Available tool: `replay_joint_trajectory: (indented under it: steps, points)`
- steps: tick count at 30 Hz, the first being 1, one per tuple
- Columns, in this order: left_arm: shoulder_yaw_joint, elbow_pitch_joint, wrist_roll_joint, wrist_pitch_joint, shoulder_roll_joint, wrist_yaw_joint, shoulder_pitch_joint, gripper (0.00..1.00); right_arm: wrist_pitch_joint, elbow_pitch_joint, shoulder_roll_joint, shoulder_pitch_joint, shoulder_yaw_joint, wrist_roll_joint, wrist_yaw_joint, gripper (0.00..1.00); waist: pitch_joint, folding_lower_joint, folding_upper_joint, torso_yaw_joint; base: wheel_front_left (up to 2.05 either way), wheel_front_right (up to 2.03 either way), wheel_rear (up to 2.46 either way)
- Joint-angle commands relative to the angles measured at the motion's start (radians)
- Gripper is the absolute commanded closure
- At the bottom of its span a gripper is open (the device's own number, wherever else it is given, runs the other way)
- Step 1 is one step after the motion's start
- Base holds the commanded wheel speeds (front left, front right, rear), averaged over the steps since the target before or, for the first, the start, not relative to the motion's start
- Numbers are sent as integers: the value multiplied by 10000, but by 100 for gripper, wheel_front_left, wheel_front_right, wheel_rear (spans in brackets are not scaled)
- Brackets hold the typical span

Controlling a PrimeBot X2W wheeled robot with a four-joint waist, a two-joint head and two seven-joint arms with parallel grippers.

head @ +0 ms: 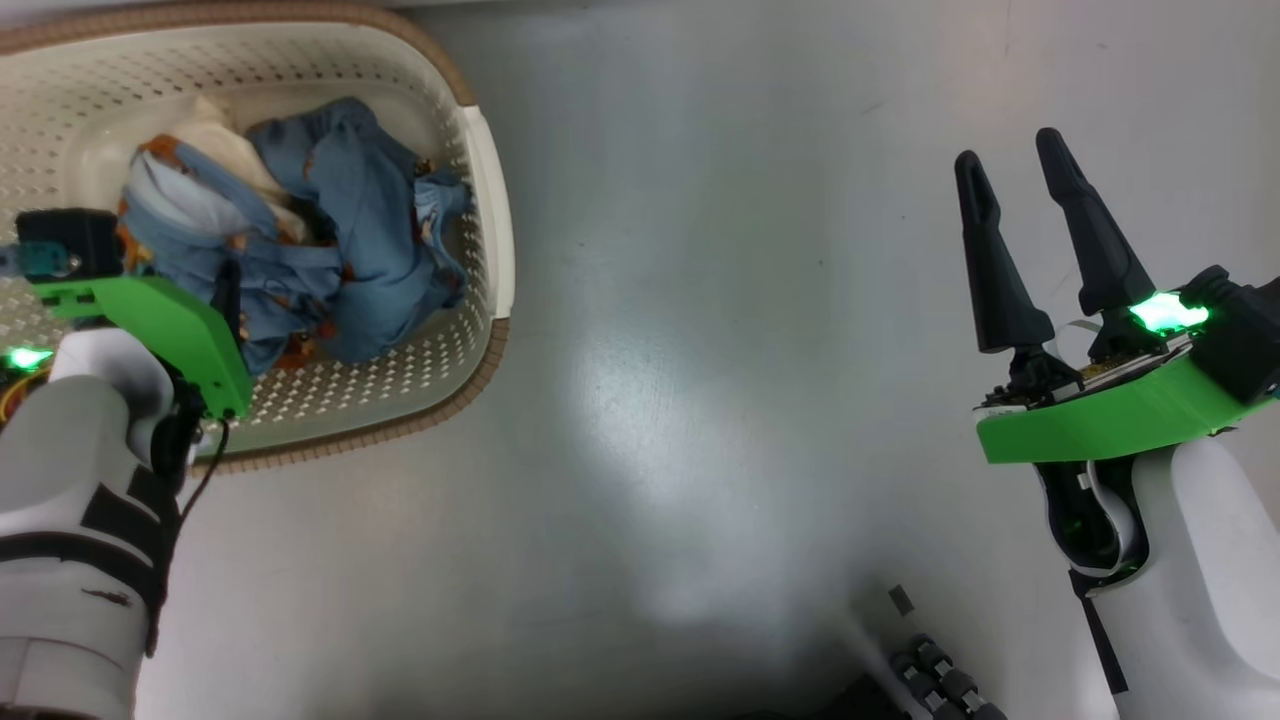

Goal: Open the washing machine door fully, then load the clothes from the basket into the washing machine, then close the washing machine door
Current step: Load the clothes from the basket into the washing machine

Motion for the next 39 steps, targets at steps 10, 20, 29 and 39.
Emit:
replay_joint_trajectory:
  steps: [10, 20, 29, 39]
  points:
    - [6, 0, -185, 227, 686, -9, -103, 100, -48, -329, 99, 280, 356, -116, 16, 0, 169, 0, -1, -298, 0, 0, 0]
    - [29, 5, -572, -612, 440, -99, 280, 100, -48, -202, 16, 360, 189, -131, 16, 0, -516, 0, -1, -44, 0, 0, 0]
    - [-329, -307, -937, -1746, 224, -125, 1376, 100, -48, 162, 79, 763, 68, -94, 16, 0, -1990, 0, -1, 169, 0, 0, 0]
    - [-565, -1830, -1405, -1992, 393, -127, 3094, 100, -48, 668, -72, 1721, -145, 16, 16, 0, -4051, 0, -1, 524, 0, 0, 0]
